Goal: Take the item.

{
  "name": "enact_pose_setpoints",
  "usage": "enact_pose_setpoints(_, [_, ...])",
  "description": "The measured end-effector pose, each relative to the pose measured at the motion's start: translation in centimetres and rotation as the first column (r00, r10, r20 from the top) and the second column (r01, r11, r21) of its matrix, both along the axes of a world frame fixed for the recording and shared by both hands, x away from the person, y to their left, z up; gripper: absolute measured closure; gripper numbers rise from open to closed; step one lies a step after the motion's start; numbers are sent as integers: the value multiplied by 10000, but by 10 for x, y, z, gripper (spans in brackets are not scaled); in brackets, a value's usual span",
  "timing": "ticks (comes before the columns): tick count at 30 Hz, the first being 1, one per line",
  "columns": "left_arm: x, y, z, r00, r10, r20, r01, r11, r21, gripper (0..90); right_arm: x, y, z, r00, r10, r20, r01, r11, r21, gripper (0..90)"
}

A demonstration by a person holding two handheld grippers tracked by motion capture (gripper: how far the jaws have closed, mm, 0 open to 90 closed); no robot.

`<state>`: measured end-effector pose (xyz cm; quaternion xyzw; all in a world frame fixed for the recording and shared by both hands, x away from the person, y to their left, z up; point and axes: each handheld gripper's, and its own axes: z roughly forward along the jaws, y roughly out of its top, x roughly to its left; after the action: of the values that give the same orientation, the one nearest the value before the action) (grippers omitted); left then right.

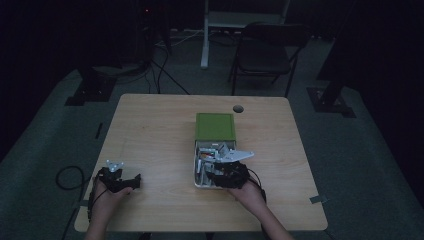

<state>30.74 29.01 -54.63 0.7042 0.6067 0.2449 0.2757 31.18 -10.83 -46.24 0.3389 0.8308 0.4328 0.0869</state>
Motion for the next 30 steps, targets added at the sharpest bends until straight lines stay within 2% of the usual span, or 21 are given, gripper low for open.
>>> enact_pose_setpoints(3, [0, 0, 0, 10000, 1, 1, -1, 10000, 0, 8, -2, 4, -6, 9999, -113, -81, 112, 9998, -182, 578])
enact_pose_setpoints(8, [0, 0, 0, 10000, -1, 1, 1, 10000, 1, 8, -4, 9, -12, 9998, -174, -134, 172, 9997, -160, 623])
enact_pose_setpoints(16, [0, 0, 0, 10000, 0, 2, 0, 10000, 1, 8, -3, 13, -16, 9973, -704, -197, 697, 9970, -334, 679])
enact_pose_setpoints(23, [0, 0, 0, 10000, 0, 1, 0, 10000, 0, 8, -1, 22, -21, 9970, -627, -464, 599, 9964, -592, 676])
enact_pose_setpoints(30, [0, 0, 0, 10000, 0, -1, 0, 10000, -3, 8, -2, 28, -25, 9959, -726, -549, 686, 9951, -716, 727])
